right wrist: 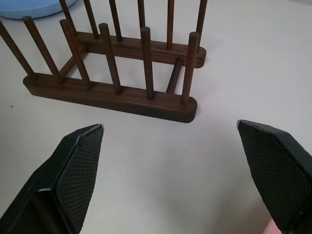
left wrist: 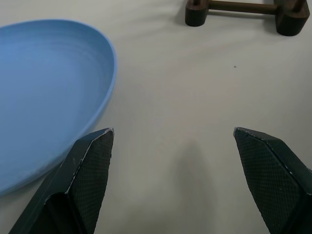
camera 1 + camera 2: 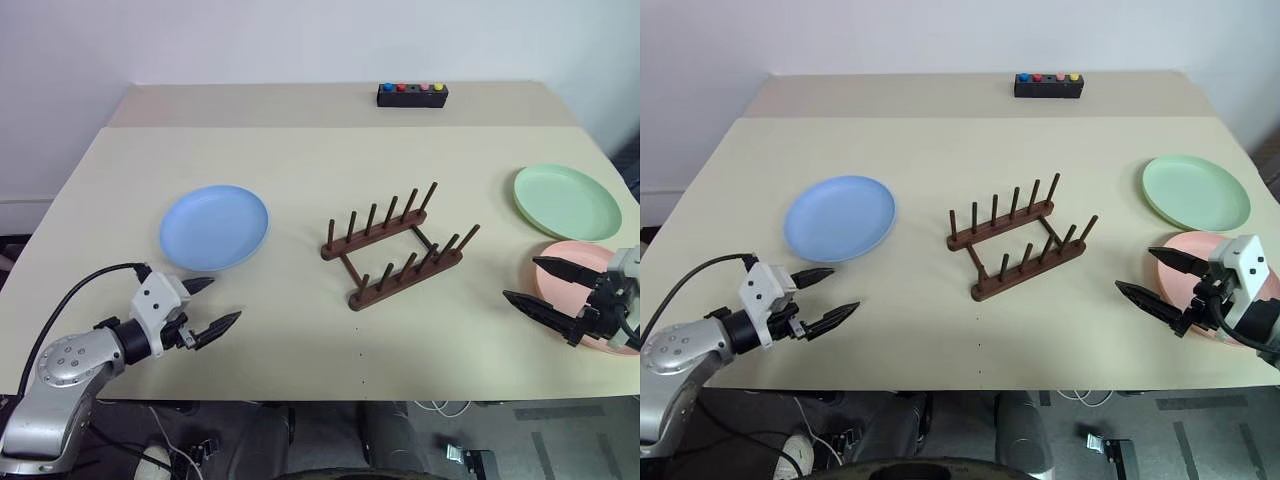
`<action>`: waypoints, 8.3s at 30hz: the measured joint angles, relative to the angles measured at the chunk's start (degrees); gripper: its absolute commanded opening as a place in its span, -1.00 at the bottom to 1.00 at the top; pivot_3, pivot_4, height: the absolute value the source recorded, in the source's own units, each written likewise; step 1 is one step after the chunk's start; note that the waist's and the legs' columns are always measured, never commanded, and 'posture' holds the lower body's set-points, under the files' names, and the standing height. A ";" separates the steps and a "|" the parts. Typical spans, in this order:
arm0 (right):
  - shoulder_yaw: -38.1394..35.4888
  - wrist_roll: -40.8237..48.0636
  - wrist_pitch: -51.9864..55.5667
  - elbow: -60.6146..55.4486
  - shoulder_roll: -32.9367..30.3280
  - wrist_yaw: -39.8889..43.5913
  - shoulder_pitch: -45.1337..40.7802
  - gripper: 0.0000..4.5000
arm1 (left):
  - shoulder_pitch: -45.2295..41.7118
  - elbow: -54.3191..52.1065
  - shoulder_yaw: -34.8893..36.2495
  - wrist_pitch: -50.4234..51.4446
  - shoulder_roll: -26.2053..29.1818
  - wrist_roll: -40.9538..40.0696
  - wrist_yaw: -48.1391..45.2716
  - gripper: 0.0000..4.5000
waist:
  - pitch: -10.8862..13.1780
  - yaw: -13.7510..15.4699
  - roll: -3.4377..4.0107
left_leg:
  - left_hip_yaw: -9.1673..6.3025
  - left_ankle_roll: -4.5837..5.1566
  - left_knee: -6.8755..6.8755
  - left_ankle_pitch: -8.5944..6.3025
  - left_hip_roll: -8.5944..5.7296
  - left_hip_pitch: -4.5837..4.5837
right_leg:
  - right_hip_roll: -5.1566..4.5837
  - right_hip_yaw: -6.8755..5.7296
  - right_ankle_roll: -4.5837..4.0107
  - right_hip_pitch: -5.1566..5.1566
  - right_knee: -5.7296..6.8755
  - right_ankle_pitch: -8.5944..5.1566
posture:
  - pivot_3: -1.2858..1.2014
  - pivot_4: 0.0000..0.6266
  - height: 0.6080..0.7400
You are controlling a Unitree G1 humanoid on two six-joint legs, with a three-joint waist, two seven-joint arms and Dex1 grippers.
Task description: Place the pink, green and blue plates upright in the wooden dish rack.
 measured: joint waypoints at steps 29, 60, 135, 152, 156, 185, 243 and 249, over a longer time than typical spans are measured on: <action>-1.37 0.09 -0.01 -2.55 0.86 -1.45 1.63 1.00 | -12.90 4.44 -16.04 -0.16 -1.27 3.11 -6.02 0.90 | -0.01 0.20 0.02 | 0.03 0.00 0.05 0.00 -0.02 0.04 | 0.01 0.00 0.02 0.08 0.00 0.01 | 0.03 -0.52 1.00; -7.93 5.39 3.19 -25.63 9.89 -13.11 16.25 1.00 | -30.20 25.05 -36.75 -9.42 -23.43 18.76 -0.18 -0.54 | -0.22 0.23 0.23 | 0.03 0.02 0.06 -0.01 -0.04 0.52 | -0.03 0.01 0.26 0.60 -0.03 -0.13 | 0.03 -0.52 1.00; 6.95 -9.71 1.91 -25.65 14.04 -24.31 21.17 -0.98 | -34.23 27.81 -32.11 -4.25 -18.85 11.38 -21.50 -1.00 | -0.18 0.40 0.15 | 0.00 0.05 0.05 -0.02 -0.04 0.23 | -0.04 0.01 0.15 0.30 -0.02 -0.09 | 0.03 -0.52 1.00; 15.04 -22.00 2.25 -11.19 11.79 -28.96 5.02 -0.98 | -38.19 30.96 -36.81 -2.33 -26.42 15.45 -12.96 -1.00 | -0.19 -0.08 0.14 | 0.01 0.05 -0.01 -0.02 -0.04 0.27 | -0.02 0.01 0.33 0.26 0.00 0.03 | 0.03 -0.52 1.00; 16.68 -23.57 1.20 -7.89 11.79 -29.23 0.91 -0.98 | -39.35 33.37 -36.60 -4.20 -27.63 16.23 -10.90 -1.00 | -0.19 -0.07 0.13 | 0.01 0.05 0.01 -0.02 -0.04 0.32 | -0.02 0.01 0.33 0.31 0.01 0.04 | 0.03 -0.52 1.00; 19.69 -25.41 -1.08 -4.32 9.75 -26.21 -4.48 -0.98 | -44.88 45.61 -33.08 -14.48 -28.76 18.41 -5.56 -1.00 | -0.20 -0.07 0.17 | 0.00 0.05 -0.12 -0.02 -0.05 0.31 | -0.02 0.01 0.37 0.23 0.04 0.07 | 0.03 -0.52 1.00; -10.06 -11.64 19.28 -31.43 -1.92 -22.49 -14.84 -0.97 | -40.00 29.72 -30.37 -12.27 -19.21 8.76 -20.03 -1.00 | -0.13 0.06 0.09 | -0.06 0.07 -0.02 -0.03 -0.03 -0.14 | -0.04 -0.11 0.39 -0.01 -0.07 0.05 | 0.03 -0.52 1.00; -2.28 6.53 23.54 -22.79 3.24 -22.01 -31.12 -0.97 | -40.16 29.92 -30.01 -12.43 -19.19 8.69 -19.80 -1.00 | -0.12 0.03 0.10 | -0.12 0.08 0.02 -0.02 -0.04 -0.30 | -0.04 -0.13 0.36 -0.19 0.01 0.08 | 0.03 -0.52 1.00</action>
